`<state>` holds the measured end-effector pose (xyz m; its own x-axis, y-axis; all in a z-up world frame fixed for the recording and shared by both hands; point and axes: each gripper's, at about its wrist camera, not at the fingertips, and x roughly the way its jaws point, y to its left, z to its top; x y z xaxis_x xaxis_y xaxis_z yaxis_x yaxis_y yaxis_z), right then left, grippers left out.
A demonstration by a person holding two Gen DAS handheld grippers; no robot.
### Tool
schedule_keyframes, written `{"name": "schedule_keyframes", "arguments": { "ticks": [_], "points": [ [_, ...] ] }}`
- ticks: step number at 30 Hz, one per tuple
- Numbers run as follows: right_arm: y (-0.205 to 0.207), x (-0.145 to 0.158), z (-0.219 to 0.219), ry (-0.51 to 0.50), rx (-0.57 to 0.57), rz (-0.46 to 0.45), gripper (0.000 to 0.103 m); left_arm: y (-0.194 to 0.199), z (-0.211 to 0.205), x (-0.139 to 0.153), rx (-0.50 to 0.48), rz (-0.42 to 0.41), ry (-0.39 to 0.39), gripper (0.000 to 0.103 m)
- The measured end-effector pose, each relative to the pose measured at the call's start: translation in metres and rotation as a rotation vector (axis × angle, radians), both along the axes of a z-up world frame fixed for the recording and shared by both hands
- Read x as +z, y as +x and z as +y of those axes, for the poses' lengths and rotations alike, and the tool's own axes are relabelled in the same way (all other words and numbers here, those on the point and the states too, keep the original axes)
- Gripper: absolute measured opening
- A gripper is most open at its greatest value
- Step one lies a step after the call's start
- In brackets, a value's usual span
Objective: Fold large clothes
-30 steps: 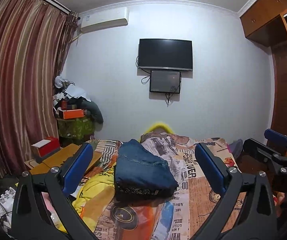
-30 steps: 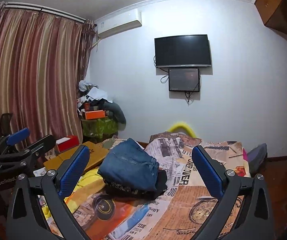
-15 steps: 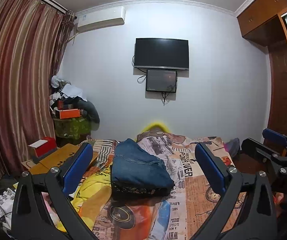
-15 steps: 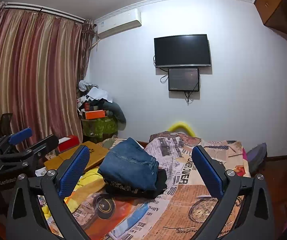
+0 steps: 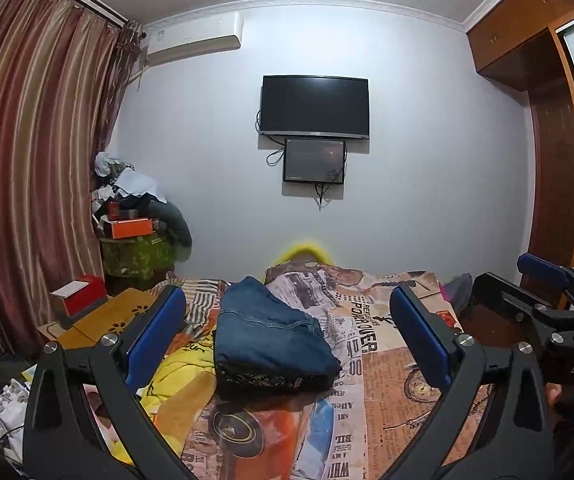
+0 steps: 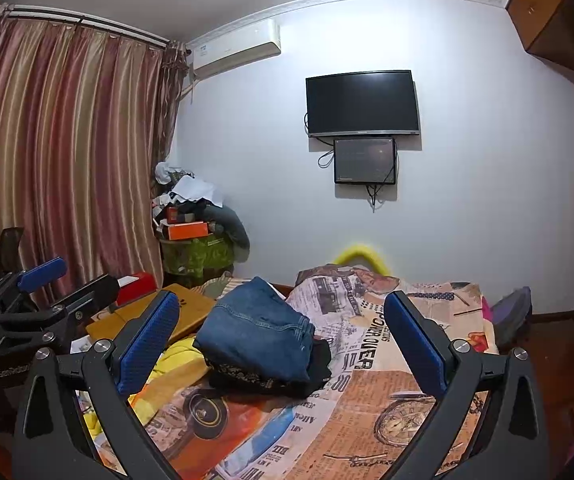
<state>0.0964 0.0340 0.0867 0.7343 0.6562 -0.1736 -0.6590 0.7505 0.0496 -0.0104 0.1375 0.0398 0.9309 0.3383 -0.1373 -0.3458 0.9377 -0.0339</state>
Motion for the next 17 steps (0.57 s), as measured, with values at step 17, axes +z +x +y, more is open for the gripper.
{"name": "schedule_keyframes", "arguments": {
  "ticks": [17],
  "points": [
    [0.0045,-0.0027,0.0062,-0.01,-0.013,0.013,0.102,0.0028,0.0056,0.0001,-0.015,0.015,-0.018,0.102]
  ]
}}
